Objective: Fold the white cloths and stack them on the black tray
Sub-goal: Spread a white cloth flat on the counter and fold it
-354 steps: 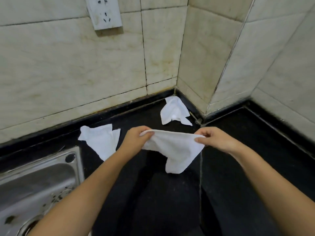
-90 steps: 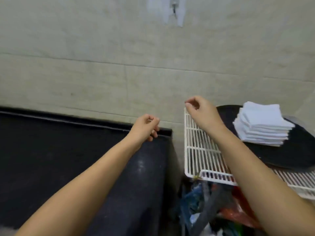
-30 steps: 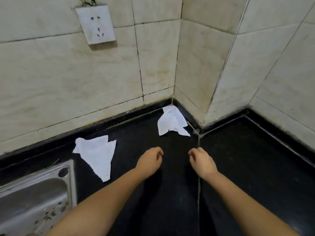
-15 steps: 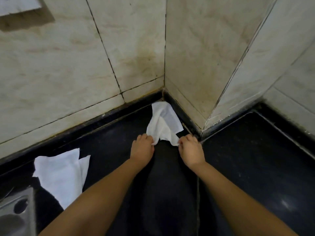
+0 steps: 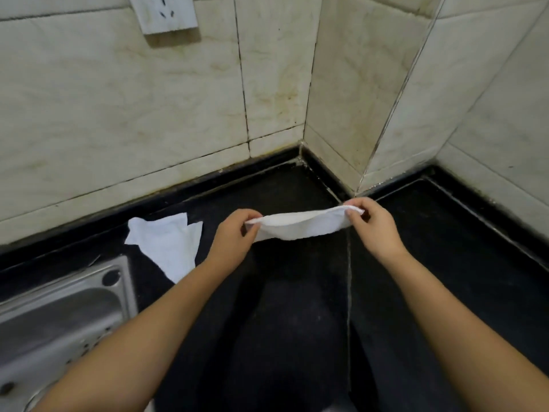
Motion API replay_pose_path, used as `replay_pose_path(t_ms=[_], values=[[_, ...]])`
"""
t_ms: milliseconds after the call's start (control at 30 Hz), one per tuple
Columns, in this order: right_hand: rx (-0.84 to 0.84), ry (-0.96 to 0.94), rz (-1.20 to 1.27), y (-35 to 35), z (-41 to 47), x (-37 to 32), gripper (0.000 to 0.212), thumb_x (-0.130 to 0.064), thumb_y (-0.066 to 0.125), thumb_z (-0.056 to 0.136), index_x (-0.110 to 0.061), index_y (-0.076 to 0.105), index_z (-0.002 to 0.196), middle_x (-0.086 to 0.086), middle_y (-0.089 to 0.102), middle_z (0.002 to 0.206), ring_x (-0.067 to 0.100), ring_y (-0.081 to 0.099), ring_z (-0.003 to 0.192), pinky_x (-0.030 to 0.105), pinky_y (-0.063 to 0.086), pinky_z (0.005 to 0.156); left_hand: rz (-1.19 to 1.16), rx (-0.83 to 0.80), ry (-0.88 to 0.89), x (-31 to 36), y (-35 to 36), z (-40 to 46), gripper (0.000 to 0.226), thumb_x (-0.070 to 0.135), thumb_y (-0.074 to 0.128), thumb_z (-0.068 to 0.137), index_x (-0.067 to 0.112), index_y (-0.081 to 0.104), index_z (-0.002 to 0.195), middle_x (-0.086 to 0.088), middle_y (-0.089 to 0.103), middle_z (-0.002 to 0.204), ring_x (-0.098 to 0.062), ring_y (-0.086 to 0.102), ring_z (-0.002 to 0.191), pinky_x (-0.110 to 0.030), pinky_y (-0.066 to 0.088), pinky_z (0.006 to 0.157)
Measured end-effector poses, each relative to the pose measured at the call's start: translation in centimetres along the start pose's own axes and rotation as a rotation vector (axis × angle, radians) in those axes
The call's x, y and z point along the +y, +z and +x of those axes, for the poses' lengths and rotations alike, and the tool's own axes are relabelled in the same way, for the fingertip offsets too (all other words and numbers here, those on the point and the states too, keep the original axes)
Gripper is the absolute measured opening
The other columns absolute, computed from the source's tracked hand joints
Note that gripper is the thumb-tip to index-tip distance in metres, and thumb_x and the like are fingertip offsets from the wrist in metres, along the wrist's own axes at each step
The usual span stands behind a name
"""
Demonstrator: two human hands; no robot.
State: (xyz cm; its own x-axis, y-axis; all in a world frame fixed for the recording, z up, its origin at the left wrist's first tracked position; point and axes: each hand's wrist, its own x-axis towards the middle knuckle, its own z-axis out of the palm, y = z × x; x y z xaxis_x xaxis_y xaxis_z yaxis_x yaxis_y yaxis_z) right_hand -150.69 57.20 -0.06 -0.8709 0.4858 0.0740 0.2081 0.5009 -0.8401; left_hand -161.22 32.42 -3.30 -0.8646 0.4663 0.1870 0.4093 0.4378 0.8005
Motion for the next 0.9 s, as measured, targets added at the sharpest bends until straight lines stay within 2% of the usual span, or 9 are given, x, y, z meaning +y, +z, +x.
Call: replay_pose_path(t_ms=[100,200,300,400,467,567,700,800,900], values=[[-0.22,0.029,-0.079,-0.7,-5.0,2.1,0.012,-0.008,0.059,0.089,-0.016,0.068,0.089,0.001,0.067,0.092,0.014,0.061,0.088,0.023,0.045,0.076,0.165,-0.14,0.122,-2.4,-1.3,-5.6,0.021,-0.001,0.06,0.084,0.01,0.071,0.098,0.005,0.059,0.091,-0.011,0.057,0.087,-0.008,0.039,0.079],[-0.476,0.104,-0.13,-1.0,-10.9,4.4,0.016,-0.008,0.064,0.087,-0.022,0.07,0.08,-0.003,0.068,0.083,-0.001,0.06,0.076,0.018,0.046,0.074,0.207,-0.345,0.113,-4.7,-1.4,-11.7,0.016,0.007,0.064,0.084,0.017,0.073,0.093,0.013,0.059,0.089,-0.007,0.057,0.086,-0.007,0.039,0.082],[-0.642,0.201,-0.213,-0.3,-15.1,6.3,0.011,-0.009,0.064,0.087,-0.016,0.071,0.083,-0.003,0.069,0.081,-0.007,0.057,0.07,0.014,0.045,0.071,0.164,-0.546,-0.03,-5.4,-0.9,-16.2,0.01,0.019,0.064,0.088,0.02,0.073,0.093,0.02,0.062,0.09,0.005,0.058,0.088,-0.015,0.046,0.086],[-0.727,0.261,-0.207,0.3,-16.4,6.9,0.008,-0.011,0.062,0.089,-0.009,0.07,0.088,-0.005,0.067,0.081,-0.008,0.057,0.068,0.01,0.044,0.069,0.115,-0.649,-0.245,-5.5,-1.0,-17.4,0.01,0.022,0.062,0.089,0.021,0.072,0.088,0.009,0.07,0.088,-0.001,0.064,0.083,-0.021,0.05,0.082],[-0.695,0.291,-0.177,0.7,-16.0,6.9,0.008,-0.011,0.062,0.089,-0.01,0.069,0.086,-0.002,0.065,0.079,0.001,0.058,0.071,0.016,0.045,0.071,0.099,-0.646,-0.331,-5.5,-1.3,-17.1,0.013,0.023,0.061,0.089,0.016,0.071,0.083,0.003,0.068,0.079,-0.005,0.062,0.073,-0.021,0.049,0.074],[-0.543,0.301,-0.19,1.6,-14.0,6.7,0.007,-0.014,0.062,0.089,-0.014,0.067,0.084,0.004,0.067,0.086,0.015,0.06,0.08,0.027,0.047,0.074,0.097,-0.542,-0.378,-5.7,-1.4,-15.6,0.019,0.019,0.061,0.088,0.007,0.064,0.074,0.003,0.055,0.065,-0.004,0.05,0.061,-0.02,0.041,0.064],[-0.403,0.305,-0.244,3.6,-10.6,6.1,0.008,-0.017,0.057,0.091,-0.015,0.063,0.087,0.003,0.063,0.088,0.016,0.057,0.079,0.022,0.044,0.066,0.15,-0.354,-0.434,-6.1,-0.5,-11.8,0.021,0.016,0.059,0.089,0.0,0.059,0.075,0.001,0.05,0.065,-0.011,0.047,0.063,-0.026,0.037,0.063],[-0.336,0.318,-0.266,5.2,-8.0,6.0,0.013,-0.014,0.05,0.093,-0.015,0.061,0.087,0.003,0.061,0.084,0.017,0.056,0.075,0.023,0.043,0.061,0.209,-0.267,-0.457,-6.3,0.7,-9.3,0.031,0.017,0.056,0.09,0.011,0.044,0.061,0.001,0.044,0.062,-0.013,0.043,0.06,-0.027,0.033,0.057],[-0.307,0.307,-0.375,6.5,-6.4,6.6,0.014,-0.015,0.046,0.093,-0.014,0.06,0.089,0.007,0.062,0.091,0.021,0.057,0.077,0.03,0.044,0.067,0.318,-0.202,-0.484,-6.8,1.8,-8.0,0.034,0.02,0.054,0.09,0.018,0.038,0.06,0.0,0.044,0.068,-0.019,0.048,0.068,-0.03,0.036,0.061]])
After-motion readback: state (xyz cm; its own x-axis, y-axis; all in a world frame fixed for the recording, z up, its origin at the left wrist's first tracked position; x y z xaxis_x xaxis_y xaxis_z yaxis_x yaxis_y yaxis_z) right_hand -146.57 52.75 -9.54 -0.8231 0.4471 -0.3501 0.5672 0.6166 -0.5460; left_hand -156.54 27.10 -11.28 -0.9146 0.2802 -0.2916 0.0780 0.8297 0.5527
